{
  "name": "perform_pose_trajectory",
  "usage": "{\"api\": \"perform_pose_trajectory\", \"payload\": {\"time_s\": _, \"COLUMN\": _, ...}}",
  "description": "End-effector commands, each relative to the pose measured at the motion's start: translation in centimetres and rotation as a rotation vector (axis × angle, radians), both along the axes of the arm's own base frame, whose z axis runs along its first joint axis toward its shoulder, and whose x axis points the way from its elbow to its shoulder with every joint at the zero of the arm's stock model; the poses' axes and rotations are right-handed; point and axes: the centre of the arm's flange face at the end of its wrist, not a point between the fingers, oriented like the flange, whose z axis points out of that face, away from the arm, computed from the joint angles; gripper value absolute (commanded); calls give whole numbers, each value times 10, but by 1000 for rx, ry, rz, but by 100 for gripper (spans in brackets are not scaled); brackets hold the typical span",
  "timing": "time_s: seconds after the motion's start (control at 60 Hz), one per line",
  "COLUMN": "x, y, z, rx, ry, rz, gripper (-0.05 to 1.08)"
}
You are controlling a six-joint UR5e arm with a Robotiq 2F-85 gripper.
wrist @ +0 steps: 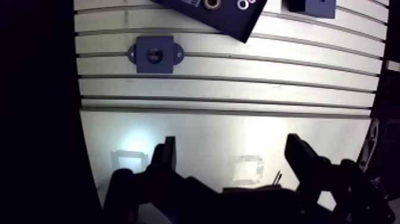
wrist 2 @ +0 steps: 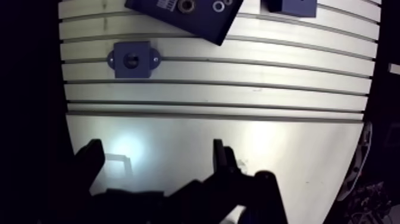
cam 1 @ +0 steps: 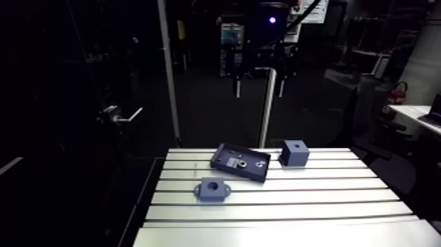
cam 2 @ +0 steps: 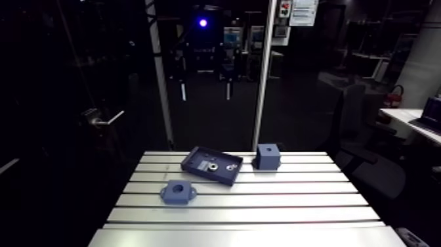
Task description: Pick up the bearing and press it into the housing until flush.
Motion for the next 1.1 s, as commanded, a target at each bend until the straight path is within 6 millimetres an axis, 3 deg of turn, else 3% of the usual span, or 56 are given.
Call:
{"api": "perform_pose_trajectory", "payload": {"time_s": 0.017, "x": 0, "y": 1, "z": 0, "rx": -1, "ry": 0, "rz": -1, "gripper": 0}}
{"api": "perform_pose_trajectory", "payload": {"time_s": 0.3, "x": -1, "y": 1, "z": 0, "rx": 0, "ry": 0, "rz": -1, "gripper": 0}}
{"api": "perform_pose_trajectory", "payload": {"time_s": 0.533, "x": -14, "y": 1, "z": -8, "rx": 0, "ry": -8, "rz": -1, "gripper": 0}}
{"api": "perform_pose_trajectory", "payload": {"time_s": 0.85, "x": -58, "y": 4, "z": -51, "rx": 3, "ry": -26, "rz": -3, "gripper": 0}}
{"api": "perform_pose_trajectory", "payload": {"time_s": 1.1, "x": -96, "y": 6, "z": -107, "rx": 11, "ry": -36, "rz": -6, "gripper": 0}}
